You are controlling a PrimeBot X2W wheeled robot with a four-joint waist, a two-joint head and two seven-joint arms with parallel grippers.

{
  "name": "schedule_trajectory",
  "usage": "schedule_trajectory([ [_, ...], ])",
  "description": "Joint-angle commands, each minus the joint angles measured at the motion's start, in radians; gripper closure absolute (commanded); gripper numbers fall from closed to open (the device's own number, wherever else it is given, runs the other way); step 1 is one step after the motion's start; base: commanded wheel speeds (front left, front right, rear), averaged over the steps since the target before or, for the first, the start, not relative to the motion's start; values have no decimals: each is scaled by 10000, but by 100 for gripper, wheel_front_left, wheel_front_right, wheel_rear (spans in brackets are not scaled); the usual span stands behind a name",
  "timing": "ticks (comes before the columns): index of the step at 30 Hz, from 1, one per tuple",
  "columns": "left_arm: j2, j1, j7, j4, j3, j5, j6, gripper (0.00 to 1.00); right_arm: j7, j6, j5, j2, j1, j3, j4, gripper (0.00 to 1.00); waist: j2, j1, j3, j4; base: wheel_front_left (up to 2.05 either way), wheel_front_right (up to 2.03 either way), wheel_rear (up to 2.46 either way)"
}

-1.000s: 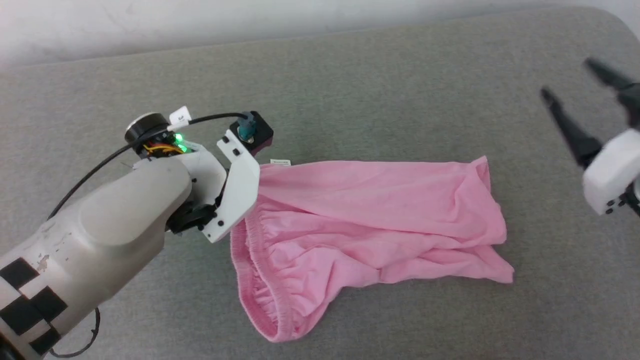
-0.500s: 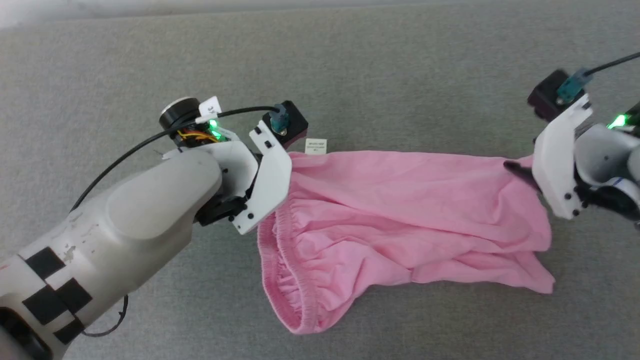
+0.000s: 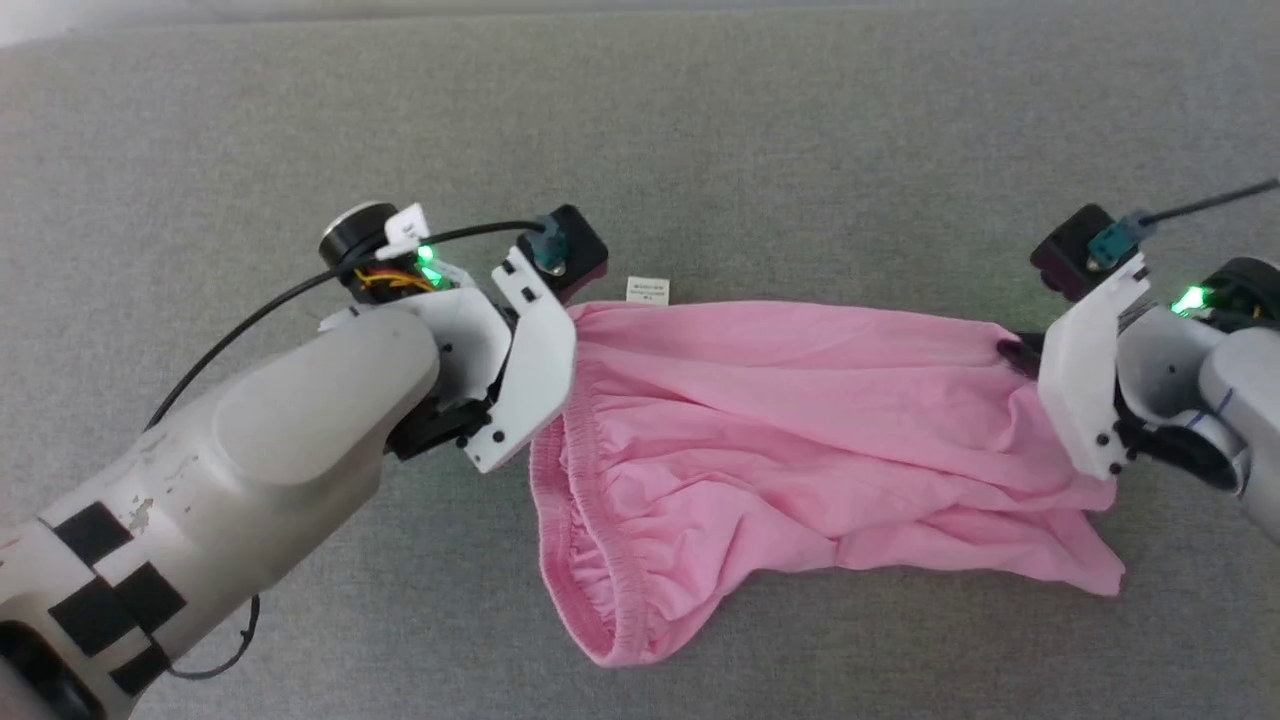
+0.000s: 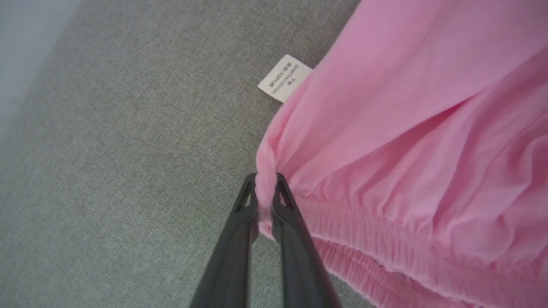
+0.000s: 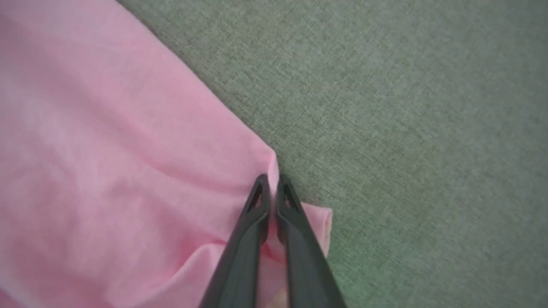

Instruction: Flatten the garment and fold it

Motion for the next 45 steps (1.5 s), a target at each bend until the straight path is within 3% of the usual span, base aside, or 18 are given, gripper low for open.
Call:
schedule_trajectory([
  [1, 73, 195, -171, 52, -2, -9, -65, 100, -383, -9, -44, 100, 148, 252, 183, 100, 0, 0, -344, -179, 0, 0, 0],
  [9, 133, -252, -2585, 635, 277, 121, -65, 100, -4147, -9, -640, -11, -811, -694, 535, 100, 0, 0, -1333, -391, 0, 0, 0],
  [16, 45, -1797, -4222, 1100, 1271, 533, 252, 100, -5961, -9, -1924, 244, -2119, -2277, 906, 100, 0, 0, -1285, -496, 0, 0, 0],
  [18, 89, -2536, -4684, 1215, 1358, 1183, 566, 100, -6200, -9, -2418, 412, -2641, -2884, 1042, 100, 0, 0, -1065, -510, 0, 0, 0],
  [23, -201, -3912, -5673, 1521, 2150, 1435, 1130, 100, -6428, -9, -3791, 879, -3906, -4250, 1214, 100, 0, 0, -280, -508, 0, 0, 0],
  [34, -163, -6527, -6702, 2580, 3294, 1740, 1670, 100, -6413, -9, -6192, 1899, -6755, -5941, 1564, 100, 0, 0, 1470, -683, 0, 0, 0],
  [39, -79, -6643, -6968, 2905, 3526, 1596, 1679, 100, -6539, -9, -6820, 2425, -7113, -6392, 1785, 100, 0, 0, 1953, -608, 0, 0, 0],
  [45, -252, -5500, -7220, 3257, 3358, 1395, 1645, 100, -6667, -9, -7113, 2811, -6243, -6063, 2124, 100, 0, 0, 2158, -497, 0, 0, 0],
])
